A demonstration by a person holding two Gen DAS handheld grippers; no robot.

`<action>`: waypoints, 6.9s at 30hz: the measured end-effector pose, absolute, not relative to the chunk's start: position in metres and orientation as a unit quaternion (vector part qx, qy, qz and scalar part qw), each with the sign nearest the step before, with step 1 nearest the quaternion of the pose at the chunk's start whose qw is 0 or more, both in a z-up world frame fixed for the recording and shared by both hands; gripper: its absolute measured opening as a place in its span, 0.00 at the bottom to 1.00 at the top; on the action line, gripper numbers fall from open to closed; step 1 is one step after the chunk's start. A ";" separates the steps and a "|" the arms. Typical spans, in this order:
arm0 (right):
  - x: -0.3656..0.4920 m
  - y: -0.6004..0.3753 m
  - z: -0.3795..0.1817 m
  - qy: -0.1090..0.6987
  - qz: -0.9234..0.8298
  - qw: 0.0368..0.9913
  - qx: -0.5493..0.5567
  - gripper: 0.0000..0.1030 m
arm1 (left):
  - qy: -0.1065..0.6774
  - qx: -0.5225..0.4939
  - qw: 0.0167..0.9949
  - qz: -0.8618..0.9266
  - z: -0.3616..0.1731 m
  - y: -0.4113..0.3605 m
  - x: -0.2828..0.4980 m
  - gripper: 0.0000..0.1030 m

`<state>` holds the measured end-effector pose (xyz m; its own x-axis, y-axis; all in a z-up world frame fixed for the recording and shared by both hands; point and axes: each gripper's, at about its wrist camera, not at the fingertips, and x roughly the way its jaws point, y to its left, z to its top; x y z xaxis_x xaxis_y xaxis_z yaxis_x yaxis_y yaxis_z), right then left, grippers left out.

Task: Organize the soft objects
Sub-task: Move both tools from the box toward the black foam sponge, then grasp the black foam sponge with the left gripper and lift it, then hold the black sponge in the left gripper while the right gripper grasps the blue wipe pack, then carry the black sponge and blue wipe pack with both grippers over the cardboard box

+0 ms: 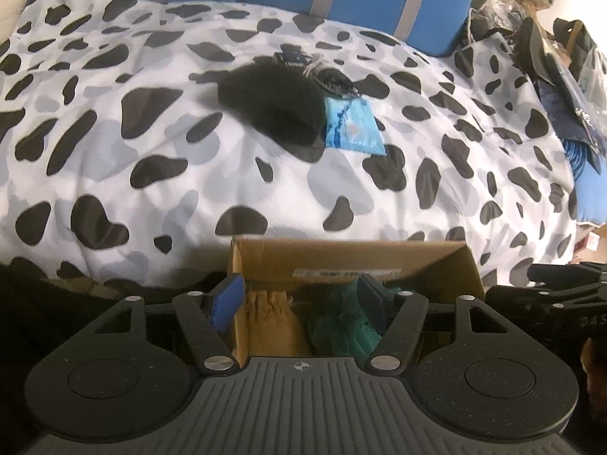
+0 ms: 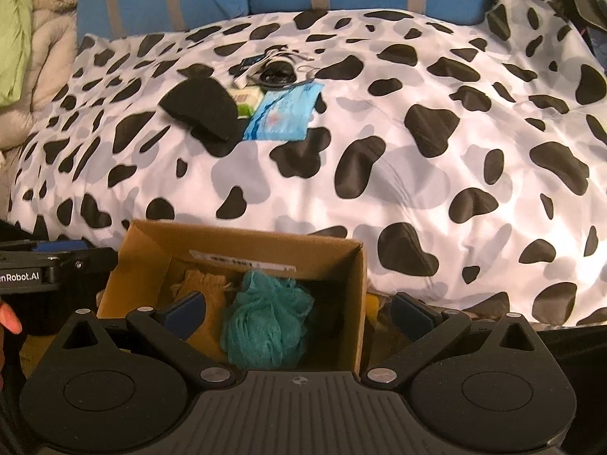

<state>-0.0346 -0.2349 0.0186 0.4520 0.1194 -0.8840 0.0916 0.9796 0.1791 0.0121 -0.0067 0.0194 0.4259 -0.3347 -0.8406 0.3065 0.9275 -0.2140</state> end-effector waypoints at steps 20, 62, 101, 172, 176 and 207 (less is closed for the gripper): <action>0.016 -0.254 0.027 0.464 -0.007 0.884 0.053 1.00 | 0.464 -0.034 0.870 -0.162 0.019 -0.015 0.076 0.63; 0.094 -0.299 0.004 0.471 -0.022 0.880 0.059 1.00 | 0.476 -0.086 0.867 -0.125 -0.012 -0.074 0.212 0.78; 0.108 -0.283 0.001 0.476 -0.010 0.878 0.051 1.00 | 0.456 0.062 0.869 -0.180 0.010 -0.041 0.171 0.50; 0.116 -0.260 0.007 0.475 0.038 0.876 0.073 0.65 | 0.447 0.027 0.850 -0.278 0.026 -0.026 0.124 0.50; 0.093 -0.255 0.011 0.473 0.053 0.876 0.074 0.65 | 0.448 0.023 0.849 -0.278 0.026 -0.023 0.114 0.49; -0.022 -0.228 0.032 0.459 0.108 0.879 0.071 0.66 | 0.534 0.095 0.780 -0.311 0.004 -0.031 0.008 0.65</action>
